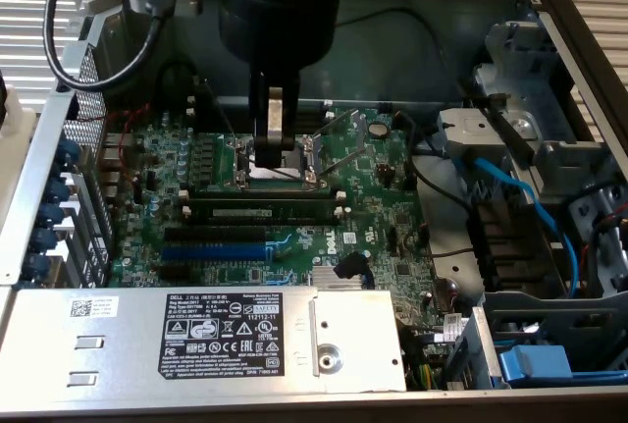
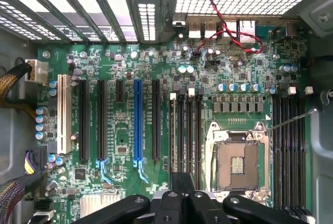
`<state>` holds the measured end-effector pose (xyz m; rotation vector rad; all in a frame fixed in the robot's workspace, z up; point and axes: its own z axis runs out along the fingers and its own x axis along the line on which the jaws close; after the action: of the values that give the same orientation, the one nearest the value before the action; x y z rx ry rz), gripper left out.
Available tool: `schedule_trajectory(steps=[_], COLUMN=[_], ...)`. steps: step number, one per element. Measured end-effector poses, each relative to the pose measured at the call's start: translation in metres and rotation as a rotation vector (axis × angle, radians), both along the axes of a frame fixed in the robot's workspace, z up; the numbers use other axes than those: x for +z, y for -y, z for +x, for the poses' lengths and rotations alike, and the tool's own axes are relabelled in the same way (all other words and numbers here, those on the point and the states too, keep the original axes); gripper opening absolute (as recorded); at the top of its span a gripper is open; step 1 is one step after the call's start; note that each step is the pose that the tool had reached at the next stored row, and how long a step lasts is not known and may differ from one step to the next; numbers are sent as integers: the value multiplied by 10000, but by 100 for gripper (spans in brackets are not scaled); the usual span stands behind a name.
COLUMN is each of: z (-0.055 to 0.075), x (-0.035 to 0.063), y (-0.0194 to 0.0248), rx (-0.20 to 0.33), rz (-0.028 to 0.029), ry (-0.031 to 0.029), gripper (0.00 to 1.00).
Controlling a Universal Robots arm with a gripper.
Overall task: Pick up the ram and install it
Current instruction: 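Press down the ram until it locks into place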
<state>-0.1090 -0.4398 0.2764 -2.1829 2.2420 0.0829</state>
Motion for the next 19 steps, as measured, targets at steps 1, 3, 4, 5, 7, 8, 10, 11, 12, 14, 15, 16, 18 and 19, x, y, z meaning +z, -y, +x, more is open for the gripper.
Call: schedule_trajectory(steps=[1,3,4,5,7,8,10,11,12,14,15,16,18,19], z=[1,2,3,3,3,3,3,3,3,3,3,2,3,3], x=[0,0,-1,-1,0,0,0,0,0,0,1,4,12,13], y=[0,-1,-1,-1,-1,0,-1,-1,0,0,0,0,0,-1], rx=[-24,-123,-199,-266,-333,-364,-473,-496,-498,-499,-499,-499,-496,-495], rz=[-1,1,1,2,1,0,0,0,0,0,2,1,0,3], ry=[-1,-1,0,0,-1,-1,-1,-1,-1,0,1,1,2,4], gripper=[11,11,11,11,11,11,11,11,11,11,11,11,11,11])
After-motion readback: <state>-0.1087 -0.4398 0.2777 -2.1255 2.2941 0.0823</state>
